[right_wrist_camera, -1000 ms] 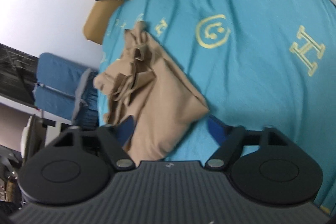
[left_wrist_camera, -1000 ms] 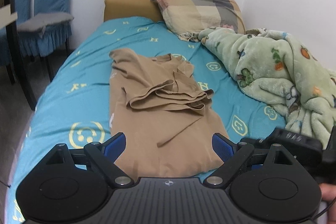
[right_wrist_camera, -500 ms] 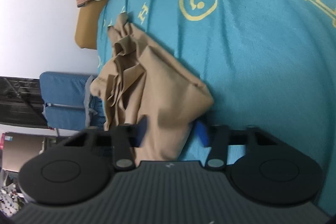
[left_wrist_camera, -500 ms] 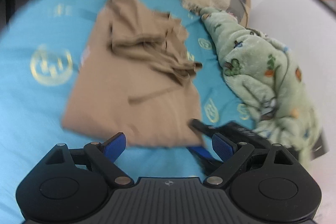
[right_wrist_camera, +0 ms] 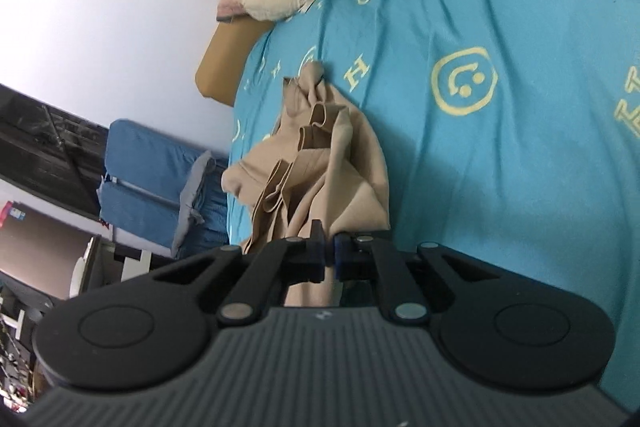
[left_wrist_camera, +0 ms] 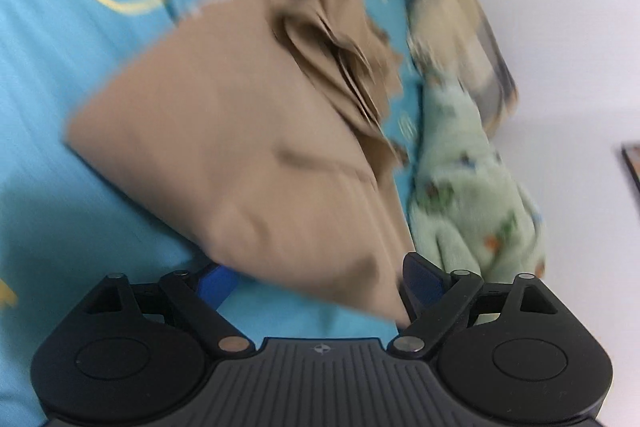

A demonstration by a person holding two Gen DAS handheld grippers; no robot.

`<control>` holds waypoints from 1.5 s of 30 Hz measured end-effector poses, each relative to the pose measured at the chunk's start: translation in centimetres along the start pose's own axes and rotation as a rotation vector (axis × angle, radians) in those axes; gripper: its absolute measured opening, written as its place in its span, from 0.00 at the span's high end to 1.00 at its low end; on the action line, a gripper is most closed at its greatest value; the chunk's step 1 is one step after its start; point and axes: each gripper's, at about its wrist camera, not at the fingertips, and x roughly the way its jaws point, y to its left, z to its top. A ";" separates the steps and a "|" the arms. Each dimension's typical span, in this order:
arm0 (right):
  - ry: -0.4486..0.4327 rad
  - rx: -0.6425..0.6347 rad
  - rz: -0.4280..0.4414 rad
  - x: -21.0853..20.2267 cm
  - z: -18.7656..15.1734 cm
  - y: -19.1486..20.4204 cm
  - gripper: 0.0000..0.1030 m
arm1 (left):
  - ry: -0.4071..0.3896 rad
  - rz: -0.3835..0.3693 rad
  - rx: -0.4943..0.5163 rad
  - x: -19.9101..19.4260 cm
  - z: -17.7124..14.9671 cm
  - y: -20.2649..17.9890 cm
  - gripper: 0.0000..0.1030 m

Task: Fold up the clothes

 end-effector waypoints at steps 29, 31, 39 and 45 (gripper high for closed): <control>-0.149 -0.149 0.055 -6.6 -1.4 1.5 0.96 | -0.313 -0.058 0.212 -12.5 -2.7 -2.4 0.97; -0.155 -0.147 0.056 -7.4 -1.8 1.3 0.96 | -0.309 -0.064 0.228 -14.0 -3.7 -2.7 0.97; -0.240 -0.196 0.130 -14.1 -4.2 2.1 0.97 | -0.297 -0.096 0.298 -19.9 -7.8 -3.9 0.97; -0.312 -0.263 0.164 -18.0 -5.4 3.2 0.97 | -0.309 -0.094 0.378 -22.4 -9.2 -6.3 0.97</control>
